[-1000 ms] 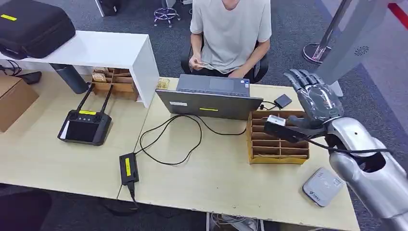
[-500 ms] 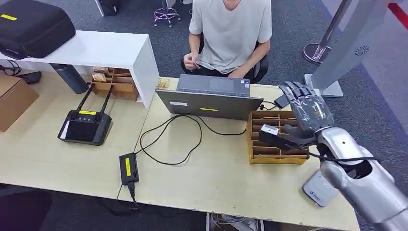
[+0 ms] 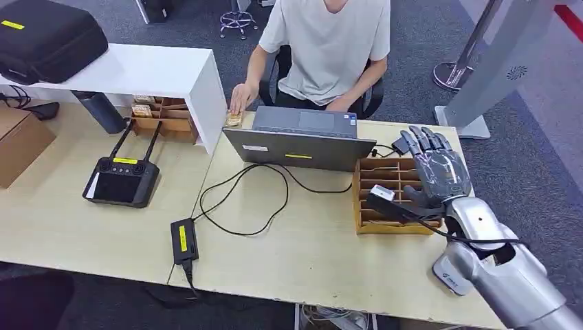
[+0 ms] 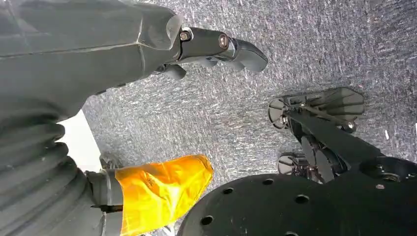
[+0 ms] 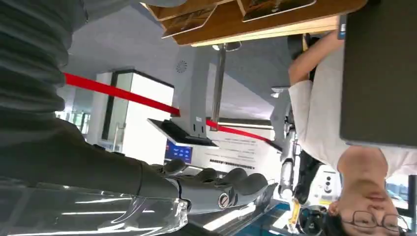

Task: Pass the card to the sensor for recognition and then transmit it.

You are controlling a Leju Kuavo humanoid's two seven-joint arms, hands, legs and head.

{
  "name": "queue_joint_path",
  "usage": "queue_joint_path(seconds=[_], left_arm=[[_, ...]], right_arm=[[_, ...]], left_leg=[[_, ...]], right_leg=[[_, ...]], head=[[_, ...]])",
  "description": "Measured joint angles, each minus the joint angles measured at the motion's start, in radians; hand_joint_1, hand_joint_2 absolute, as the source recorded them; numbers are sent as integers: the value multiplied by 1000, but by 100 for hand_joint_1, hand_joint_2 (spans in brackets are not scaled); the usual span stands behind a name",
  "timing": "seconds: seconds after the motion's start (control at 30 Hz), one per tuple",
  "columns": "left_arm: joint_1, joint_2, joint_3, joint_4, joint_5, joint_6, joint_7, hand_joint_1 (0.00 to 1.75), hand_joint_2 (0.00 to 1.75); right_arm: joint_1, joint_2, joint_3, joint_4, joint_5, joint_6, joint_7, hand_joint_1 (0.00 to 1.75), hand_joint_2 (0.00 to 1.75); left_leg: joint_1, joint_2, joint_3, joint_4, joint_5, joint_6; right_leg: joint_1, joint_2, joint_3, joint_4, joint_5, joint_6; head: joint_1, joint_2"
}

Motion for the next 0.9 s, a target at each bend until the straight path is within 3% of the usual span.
queue_joint_path(seconds=[0.43,0.9], left_arm=[[-1,0,0,0,5,7,3,0,175],[-2,-1,-1,0,6,9,6,0,175]], right_arm=[[37,27,-77,63,64,-55,3,0,175],[38,48,-132,124,84,-68,7,0,175]], left_leg=[[0,0,0,0,0,0],[0,0,0,0,0,0]], right_leg=[[0,0,0,0,0,0],[0,0,0,0,0,0]], head=[[0,0],[0,0]])
